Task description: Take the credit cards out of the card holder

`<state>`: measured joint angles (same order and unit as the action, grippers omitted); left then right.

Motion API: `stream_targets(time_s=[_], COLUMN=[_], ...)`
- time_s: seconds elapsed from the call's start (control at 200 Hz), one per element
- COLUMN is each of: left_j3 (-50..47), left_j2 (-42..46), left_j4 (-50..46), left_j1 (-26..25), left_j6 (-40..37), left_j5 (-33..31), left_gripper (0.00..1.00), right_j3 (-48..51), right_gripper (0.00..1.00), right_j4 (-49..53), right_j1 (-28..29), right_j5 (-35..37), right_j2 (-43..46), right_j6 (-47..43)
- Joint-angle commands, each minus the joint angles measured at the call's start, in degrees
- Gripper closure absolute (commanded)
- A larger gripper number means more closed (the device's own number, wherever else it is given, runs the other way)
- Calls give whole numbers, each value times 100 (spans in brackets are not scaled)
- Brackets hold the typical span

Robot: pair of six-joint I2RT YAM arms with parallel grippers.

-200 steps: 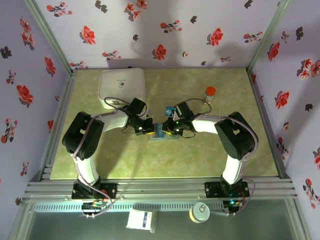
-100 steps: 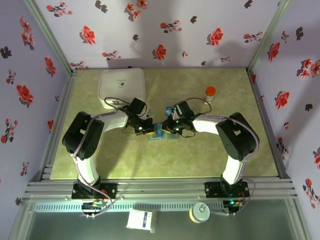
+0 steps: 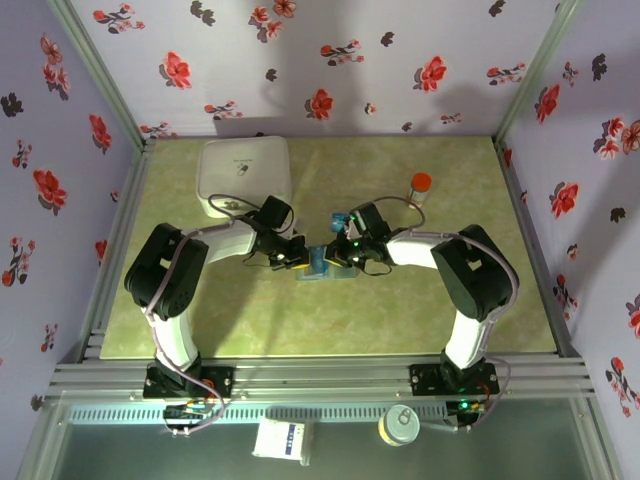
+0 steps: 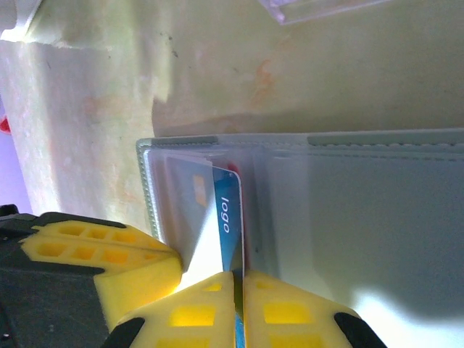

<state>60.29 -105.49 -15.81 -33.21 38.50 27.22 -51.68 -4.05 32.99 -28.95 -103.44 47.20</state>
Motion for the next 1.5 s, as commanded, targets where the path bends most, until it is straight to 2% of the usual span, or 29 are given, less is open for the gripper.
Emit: stream_targets(time_s=[0.0, 0.315, 0.62, 0.815, 0.91, 1.095, 1.295, 1.365, 1.495], left_j3=[-34, -47, 62, 53, 36, -120, -291, -306, -320], left_j2=[-102, 0, 210, 471, 570, 731, 1030, 1094, 1111], left_j4=[-326, -356, -300, -280, -262, -199, -273, -295, -287], left_j1=[-37, -36, -36, -36, -38, -36, -36, -36, -36], left_j6=[-159, -154, -79, -2, 39, 107, 142, 169, 219], left_j5=[-178, -268, -203, -209, -228, -297, -419, -507, -527], left_gripper=[100, 100, 100, 95, 95, 95, 95, 95, 95], right_j3=[149, -214, -1149, -1842, -2163, -2849, -3814, -4065, -4690], right_gripper=[89, 90, 97, 98, 99, 100, 100, 100, 100], right_j4=[355, 1642, 3340, 4234, 4579, 5191, 6011, 6126, 6334], right_j1=[-126, -170, -179, -179, -171, -126, -160, -162, -186], right_j5=[166, 567, 1142, 1500, 1780, 1746, 2177, 2344, 2475], right_j2=[228, 684, 887, 857, 860, 767, 321, 189, -203], right_j6=[-196, -877, -2497, -4076, -4983, -6868, -8860, -9394, -9784])
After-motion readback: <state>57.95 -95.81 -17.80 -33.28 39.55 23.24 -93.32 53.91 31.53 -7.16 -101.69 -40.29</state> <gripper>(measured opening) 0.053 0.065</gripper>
